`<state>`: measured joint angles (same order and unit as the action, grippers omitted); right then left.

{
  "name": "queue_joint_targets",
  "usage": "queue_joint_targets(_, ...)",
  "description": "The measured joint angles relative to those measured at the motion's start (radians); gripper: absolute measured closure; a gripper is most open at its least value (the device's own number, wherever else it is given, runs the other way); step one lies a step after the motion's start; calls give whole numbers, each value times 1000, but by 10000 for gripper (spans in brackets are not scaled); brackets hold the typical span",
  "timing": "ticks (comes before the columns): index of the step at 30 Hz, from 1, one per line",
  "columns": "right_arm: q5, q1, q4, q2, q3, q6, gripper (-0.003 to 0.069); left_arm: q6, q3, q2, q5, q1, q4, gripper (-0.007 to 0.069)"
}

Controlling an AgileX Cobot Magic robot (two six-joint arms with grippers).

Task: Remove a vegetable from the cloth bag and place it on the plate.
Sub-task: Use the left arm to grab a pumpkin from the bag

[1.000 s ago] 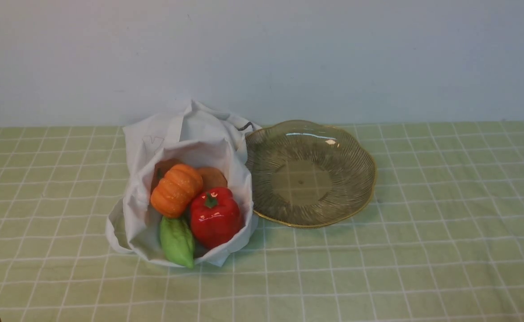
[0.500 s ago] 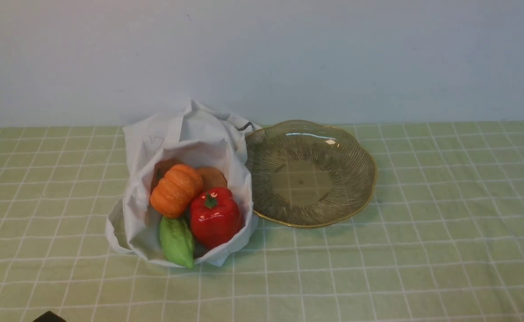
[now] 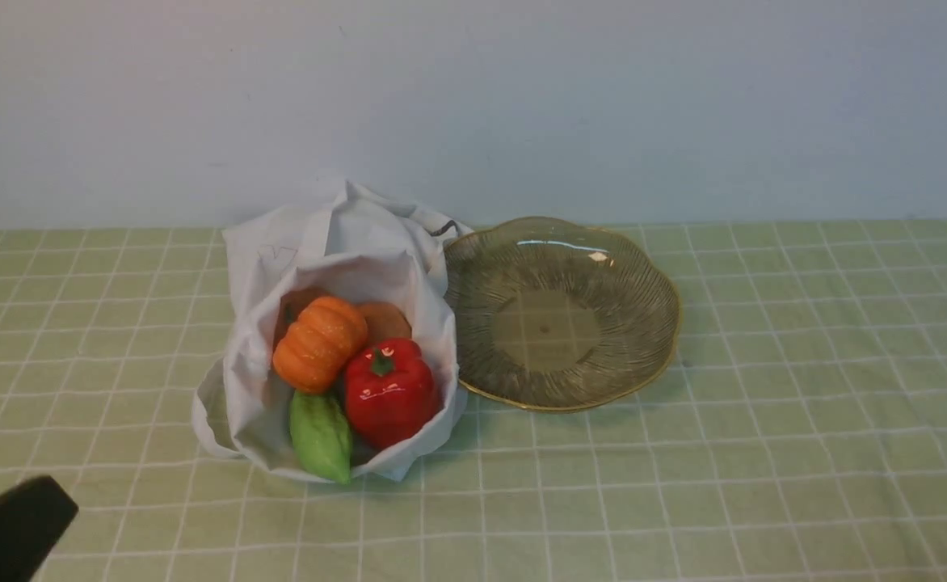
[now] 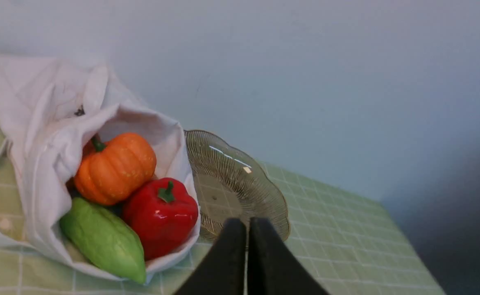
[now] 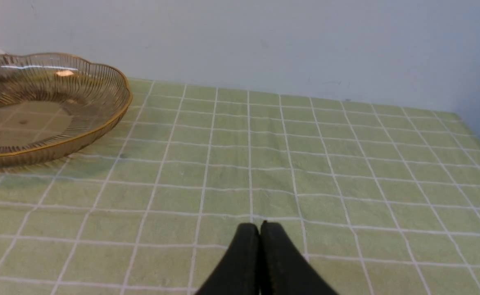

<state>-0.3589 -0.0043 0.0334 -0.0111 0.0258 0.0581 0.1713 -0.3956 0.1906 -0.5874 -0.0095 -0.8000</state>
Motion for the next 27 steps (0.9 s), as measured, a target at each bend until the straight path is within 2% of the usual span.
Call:
queue_joint_targets(2, 0, 0, 0, 0, 0, 0, 674, 5, -67, 86, -57, 0, 42, 629)
queue_joint_targets(3, 0, 0, 0, 0, 0, 0, 674, 5, -160, 231, -165, 0, 109, 629)
queue_joint_targets(6, 0, 0, 0, 0, 0, 0, 674, -13, -291, 488, -334, 0, 251, 629)
queue_joint_targets(9, 0, 0, 0, 0, 0, 0, 674, -26, -408, 713, -415, 0, 353, 629)
queue_joint_targets(14, 0, 0, 0, 0, 0, 0, 674, -22, -595, 1005, -454, -27, 400, 629)
queue_joint_targets(17, 0, 0, 0, 0, 0, 0, 674, -37, -675, 1109, -455, -106, 452, 629)
queue_joint_targets(18, 0, 0, 0, 0, 0, 0, 674, -60, -720, 1162, -455, -166, 496, 629)
queue_joint_targets(21, 0, 0, 0, 0, 0, 0, 674, -116, -772, 1222, -452, -244, 568, 624)
queue_joint_targets(26, 0, 0, 0, 0, 0, 0, 674, -320, -887, 1370, -452, -397, 833, 536)
queue_joint_targets(27, 0, 0, 0, 0, 0, 0, 674, -320, -887, 1375, -452, -397, 833, 536)
